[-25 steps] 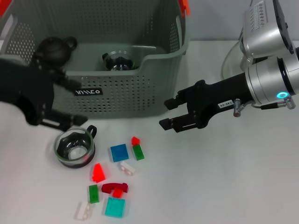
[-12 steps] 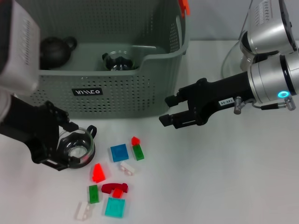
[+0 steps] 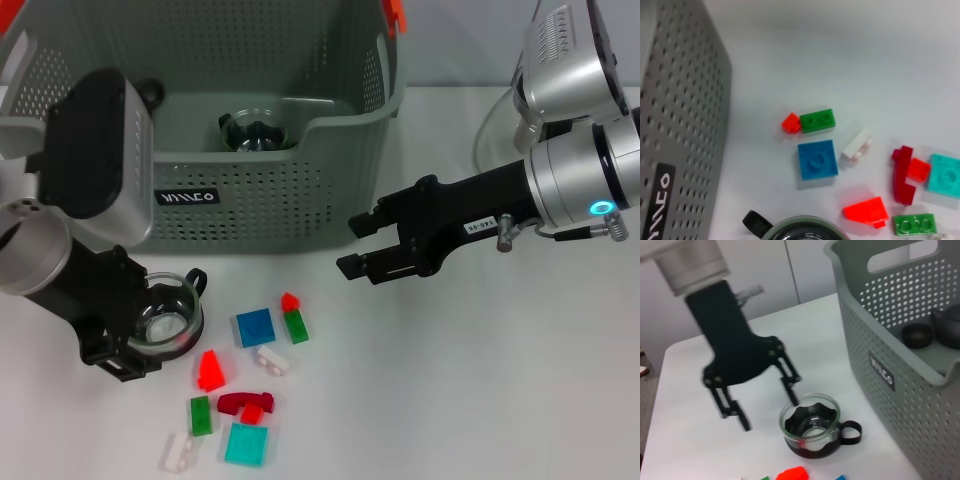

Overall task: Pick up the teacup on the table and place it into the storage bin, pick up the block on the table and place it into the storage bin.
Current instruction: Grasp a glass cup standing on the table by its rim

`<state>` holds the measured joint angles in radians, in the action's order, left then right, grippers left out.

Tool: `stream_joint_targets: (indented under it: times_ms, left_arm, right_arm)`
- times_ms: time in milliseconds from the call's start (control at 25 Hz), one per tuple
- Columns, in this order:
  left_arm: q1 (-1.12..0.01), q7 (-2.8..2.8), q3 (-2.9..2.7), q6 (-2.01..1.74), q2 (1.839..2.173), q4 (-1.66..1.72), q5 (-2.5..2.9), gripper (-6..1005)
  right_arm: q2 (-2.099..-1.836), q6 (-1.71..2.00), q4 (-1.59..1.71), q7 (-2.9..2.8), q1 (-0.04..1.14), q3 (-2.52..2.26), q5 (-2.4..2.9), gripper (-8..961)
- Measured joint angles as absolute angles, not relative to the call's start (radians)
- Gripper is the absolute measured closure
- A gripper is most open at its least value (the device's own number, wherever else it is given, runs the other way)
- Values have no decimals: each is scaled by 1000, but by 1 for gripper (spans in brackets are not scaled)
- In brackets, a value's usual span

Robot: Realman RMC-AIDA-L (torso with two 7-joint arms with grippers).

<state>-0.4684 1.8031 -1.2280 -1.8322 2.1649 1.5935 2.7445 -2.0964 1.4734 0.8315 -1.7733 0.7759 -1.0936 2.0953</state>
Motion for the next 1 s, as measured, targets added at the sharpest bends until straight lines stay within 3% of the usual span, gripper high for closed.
stream_joint_targets:
  times_ms: [1000]
  left_arm:
    - [-510,1803,-1321,-1669,2166,1383,2831,303]
  right_arm:
    - [-2097,1489,818,-1773,785,-1094,2095,339]
